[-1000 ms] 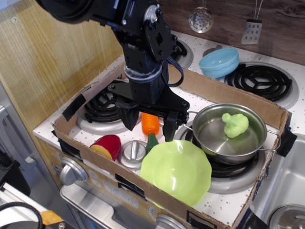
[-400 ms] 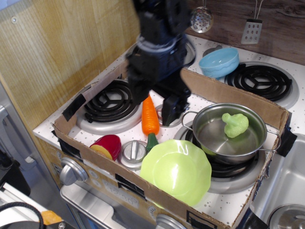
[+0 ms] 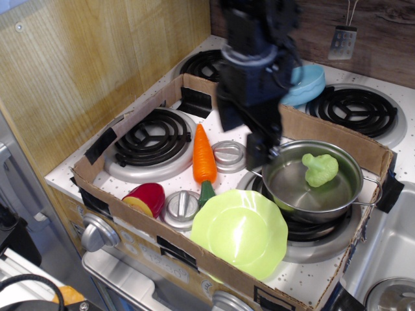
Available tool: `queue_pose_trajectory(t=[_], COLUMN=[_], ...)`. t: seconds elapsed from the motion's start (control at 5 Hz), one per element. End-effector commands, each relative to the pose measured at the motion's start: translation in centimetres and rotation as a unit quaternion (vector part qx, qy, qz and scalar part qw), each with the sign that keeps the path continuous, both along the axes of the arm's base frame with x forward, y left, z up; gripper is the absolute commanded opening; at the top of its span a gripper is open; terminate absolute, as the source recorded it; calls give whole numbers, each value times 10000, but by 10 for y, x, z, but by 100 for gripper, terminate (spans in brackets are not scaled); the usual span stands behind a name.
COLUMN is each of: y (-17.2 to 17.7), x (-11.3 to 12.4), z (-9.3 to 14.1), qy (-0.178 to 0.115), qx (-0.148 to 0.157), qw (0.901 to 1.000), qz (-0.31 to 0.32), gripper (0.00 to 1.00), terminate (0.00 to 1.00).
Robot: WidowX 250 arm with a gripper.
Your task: Take broccoli out of pan
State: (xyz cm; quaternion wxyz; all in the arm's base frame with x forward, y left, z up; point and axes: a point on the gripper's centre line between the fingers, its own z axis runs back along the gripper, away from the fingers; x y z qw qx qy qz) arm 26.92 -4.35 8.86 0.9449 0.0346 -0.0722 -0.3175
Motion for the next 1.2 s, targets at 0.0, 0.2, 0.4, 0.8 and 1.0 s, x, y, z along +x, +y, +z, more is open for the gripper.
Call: queue_pose_trajectory(t=[0.0,0.2,0.4,0.8,1.0], y=[-40,-46,-47,-44,-44], x=[11,22,34,45,48], z=[2,-4,-13,-30,-36], qy=[-455,-414,-439,-623,-684], qx=[-409,-570,-702,-790,-860], qw=[9977,9972,9965,9948,9938], qz=[-299,-242,-121,-155,-152], gripper=[100,100,100,100,100], terminate=[0,0,0,0,0])
